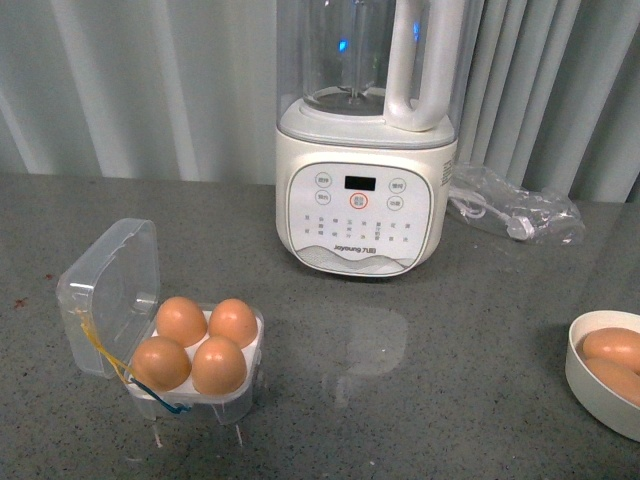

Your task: Put egg into box

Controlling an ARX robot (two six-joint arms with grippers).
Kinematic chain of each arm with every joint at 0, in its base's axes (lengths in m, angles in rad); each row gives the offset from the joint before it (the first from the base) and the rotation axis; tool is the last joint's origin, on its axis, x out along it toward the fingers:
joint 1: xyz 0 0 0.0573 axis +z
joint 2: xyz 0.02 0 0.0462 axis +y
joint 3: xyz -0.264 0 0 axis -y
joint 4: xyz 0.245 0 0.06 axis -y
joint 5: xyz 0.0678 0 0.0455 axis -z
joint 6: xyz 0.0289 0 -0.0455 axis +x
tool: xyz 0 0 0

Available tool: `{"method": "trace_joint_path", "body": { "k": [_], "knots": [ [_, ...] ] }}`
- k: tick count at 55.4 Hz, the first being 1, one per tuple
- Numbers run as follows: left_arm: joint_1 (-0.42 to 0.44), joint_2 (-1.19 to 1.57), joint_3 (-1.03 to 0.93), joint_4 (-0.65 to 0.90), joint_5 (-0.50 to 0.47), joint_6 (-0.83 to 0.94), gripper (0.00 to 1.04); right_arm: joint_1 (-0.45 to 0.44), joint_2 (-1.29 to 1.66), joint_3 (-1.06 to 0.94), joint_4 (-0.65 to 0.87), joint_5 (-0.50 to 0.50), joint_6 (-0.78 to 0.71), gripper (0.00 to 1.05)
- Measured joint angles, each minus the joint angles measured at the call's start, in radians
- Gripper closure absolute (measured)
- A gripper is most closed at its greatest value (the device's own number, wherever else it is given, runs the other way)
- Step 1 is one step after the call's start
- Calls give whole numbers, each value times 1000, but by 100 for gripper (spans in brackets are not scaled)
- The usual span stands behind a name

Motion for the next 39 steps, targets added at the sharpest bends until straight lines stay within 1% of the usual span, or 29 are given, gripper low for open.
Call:
{"method": "trace_joint_path", "body": {
  "k": [12,15,18,32,33,36,38,39],
  "knots": [
    [0,0,0,0,0,0,7,0,-50,0,-49,0,0,102],
    [0,0,0,0,0,0,7,0,-126,1,-153,0,0,102],
    [0,0,0,0,-1,0,7,0,-182,0,-216,-1,0,102],
    [0,-1,0,0,0,0,7,0,-218,0,-224,-2,-1,101],
    [0,-1,0,0,0,0,7,0,-218,0,-224,-2,-1,100],
    [0,-1,0,0,0,0,7,0,-218,0,-224,-1,0,93],
    [0,-1,0,0,0,0,7,0,-218,0,-224,-1,0,85],
    [0,-1,0,0,0,0,7,0,-218,0,-224,-1,0,83]
  ]
}}
